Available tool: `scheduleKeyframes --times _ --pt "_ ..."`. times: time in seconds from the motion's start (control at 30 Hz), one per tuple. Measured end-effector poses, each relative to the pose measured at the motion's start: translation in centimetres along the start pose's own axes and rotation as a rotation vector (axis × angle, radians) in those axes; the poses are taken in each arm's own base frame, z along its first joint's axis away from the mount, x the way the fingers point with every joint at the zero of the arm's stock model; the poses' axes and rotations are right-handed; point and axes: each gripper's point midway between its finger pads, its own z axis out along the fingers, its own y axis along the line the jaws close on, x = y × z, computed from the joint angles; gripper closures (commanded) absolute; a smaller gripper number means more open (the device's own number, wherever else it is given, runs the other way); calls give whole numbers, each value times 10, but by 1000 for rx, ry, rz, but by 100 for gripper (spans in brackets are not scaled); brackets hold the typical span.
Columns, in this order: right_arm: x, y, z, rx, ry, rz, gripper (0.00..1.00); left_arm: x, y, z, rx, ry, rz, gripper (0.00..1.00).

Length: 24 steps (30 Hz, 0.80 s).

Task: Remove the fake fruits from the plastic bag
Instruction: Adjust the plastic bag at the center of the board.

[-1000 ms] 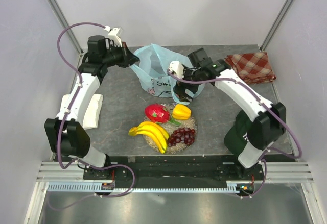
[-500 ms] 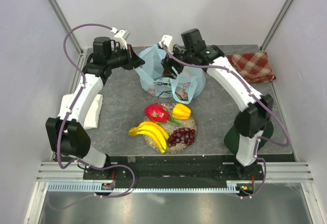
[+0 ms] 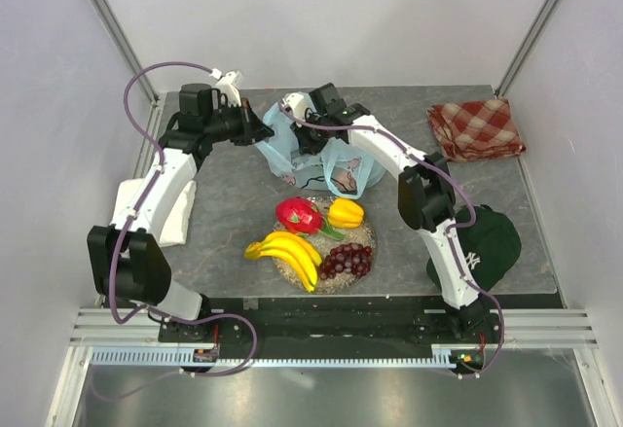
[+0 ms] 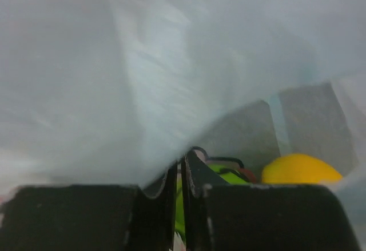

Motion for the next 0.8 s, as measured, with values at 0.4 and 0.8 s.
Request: scheduleKeyframes --times 0.4,0.8 --pt "49 -39 -117 223 148 -10 35 44 18 -8 -80 82 -42 98" --pt "94 -38 -129 221 280 -18 29 50 22 -7 -84 100 -21 98"
